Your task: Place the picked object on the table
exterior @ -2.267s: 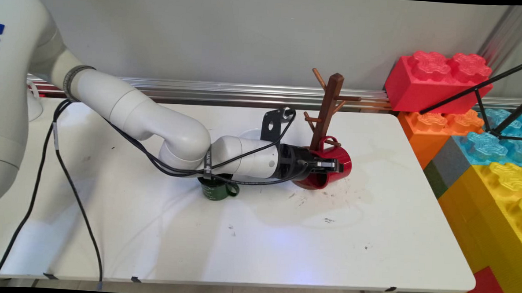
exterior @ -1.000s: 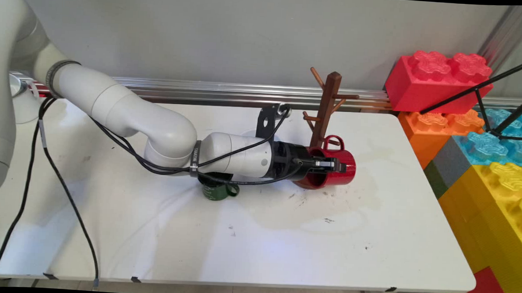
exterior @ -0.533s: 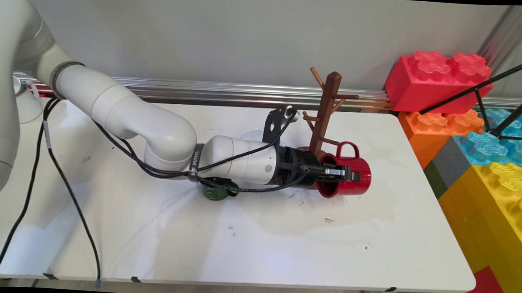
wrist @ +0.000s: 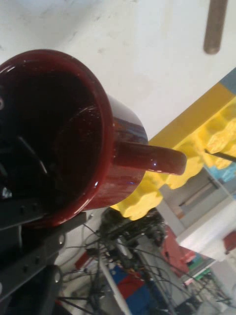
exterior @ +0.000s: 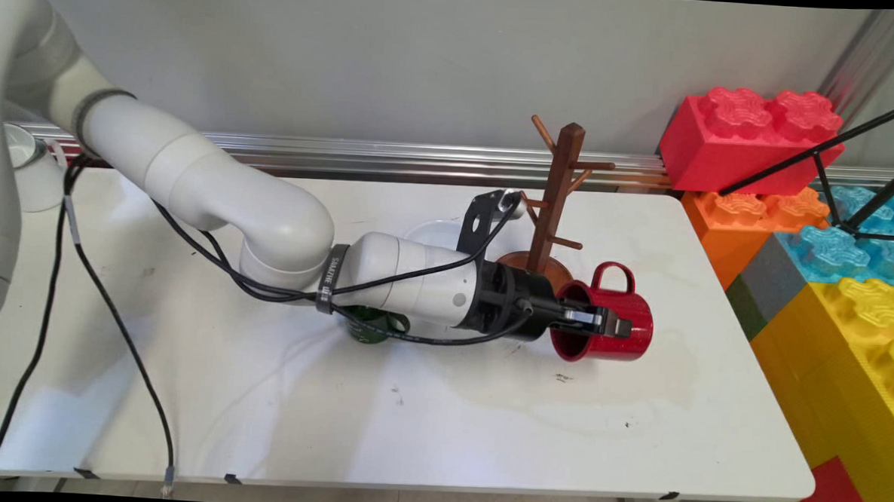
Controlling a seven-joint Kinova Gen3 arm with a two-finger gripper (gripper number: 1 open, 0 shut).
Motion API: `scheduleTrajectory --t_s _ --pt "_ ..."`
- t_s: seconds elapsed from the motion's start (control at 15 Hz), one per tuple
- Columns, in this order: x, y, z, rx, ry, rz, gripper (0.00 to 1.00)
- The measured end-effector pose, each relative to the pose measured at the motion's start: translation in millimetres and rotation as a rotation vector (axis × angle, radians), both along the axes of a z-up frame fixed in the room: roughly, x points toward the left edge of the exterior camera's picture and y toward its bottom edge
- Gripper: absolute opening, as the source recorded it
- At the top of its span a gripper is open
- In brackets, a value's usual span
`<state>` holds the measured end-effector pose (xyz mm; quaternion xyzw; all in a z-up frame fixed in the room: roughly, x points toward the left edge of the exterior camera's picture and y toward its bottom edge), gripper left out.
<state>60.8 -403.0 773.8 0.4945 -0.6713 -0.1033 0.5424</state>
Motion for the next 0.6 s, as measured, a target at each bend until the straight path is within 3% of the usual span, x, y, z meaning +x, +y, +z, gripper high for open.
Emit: scheduleTrajectory --t_s 0.6 --pt "2.8 9.0 40.8 -0.016 -0.109 -0.111 0.00"
